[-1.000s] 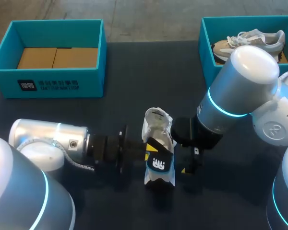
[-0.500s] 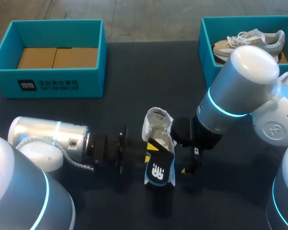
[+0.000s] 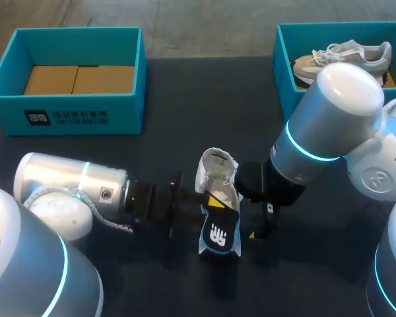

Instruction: Take the shoe out of the shoebox, open the shoe tongue, remove and reinsert the insole, then place the shoe into the shoebox

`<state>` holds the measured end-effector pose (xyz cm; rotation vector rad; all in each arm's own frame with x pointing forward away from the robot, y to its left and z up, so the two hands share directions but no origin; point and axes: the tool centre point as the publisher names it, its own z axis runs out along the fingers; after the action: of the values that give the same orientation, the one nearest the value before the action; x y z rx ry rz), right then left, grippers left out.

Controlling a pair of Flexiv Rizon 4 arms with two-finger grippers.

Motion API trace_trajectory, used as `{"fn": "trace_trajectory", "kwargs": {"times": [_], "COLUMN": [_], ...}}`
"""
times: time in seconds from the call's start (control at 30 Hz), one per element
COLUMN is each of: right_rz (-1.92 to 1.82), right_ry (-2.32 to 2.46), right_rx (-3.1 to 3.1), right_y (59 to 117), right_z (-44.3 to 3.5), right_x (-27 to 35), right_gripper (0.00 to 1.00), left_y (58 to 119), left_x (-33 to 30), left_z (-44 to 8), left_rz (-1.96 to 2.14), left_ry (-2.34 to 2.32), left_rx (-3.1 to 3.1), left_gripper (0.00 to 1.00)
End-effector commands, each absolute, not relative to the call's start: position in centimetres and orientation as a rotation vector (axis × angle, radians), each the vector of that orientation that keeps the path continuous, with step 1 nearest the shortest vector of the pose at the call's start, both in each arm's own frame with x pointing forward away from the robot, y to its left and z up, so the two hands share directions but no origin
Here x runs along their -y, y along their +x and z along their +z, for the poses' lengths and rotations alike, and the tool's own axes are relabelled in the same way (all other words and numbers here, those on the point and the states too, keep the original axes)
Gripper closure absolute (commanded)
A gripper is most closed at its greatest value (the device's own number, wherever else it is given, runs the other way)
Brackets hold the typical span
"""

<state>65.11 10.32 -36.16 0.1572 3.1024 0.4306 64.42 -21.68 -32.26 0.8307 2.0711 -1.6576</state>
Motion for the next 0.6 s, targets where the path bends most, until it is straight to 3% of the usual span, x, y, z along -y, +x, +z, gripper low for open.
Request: {"fn": "trace_trajectory", "kwargs": {"times": [0.03, 0.33, 0.43, 0.5, 0.6], "right_rz": [0.426, 0.426, 0.426, 0.426, 0.426], "right_ry": [0.159, 0.159, 0.159, 0.159, 0.159], "right_rx": [-3.100, -3.100, -3.100, -3.100, -3.100], "right_y": [65.0, 65.0, 65.0, 65.0, 65.0], "right_z": [-36.3, -36.3, -36.3, -36.3, -36.3], "right_x": [-10.5, -10.5, -10.5, -10.5, -10.5], "right_gripper": [0.00, 0.00, 0.00, 0.00, 0.00], "left_y": [64.3, 64.0, 63.9, 63.9, 63.9], "left_x": [22.3, 23.0, 23.2, 23.3, 23.3], "left_z": [-32.0, -31.8, -31.8, -31.9, -32.1], "left_rz": [-1.639, -1.609, -1.594, -1.585, -1.583], "left_ry": [0.839, 0.855, 0.864, 0.869, 0.870], "left_rx": [-2.095, -2.111, -2.122, -2.131, -2.134], "left_gripper": [0.75, 0.78, 0.85, 0.99, 1.00]}}
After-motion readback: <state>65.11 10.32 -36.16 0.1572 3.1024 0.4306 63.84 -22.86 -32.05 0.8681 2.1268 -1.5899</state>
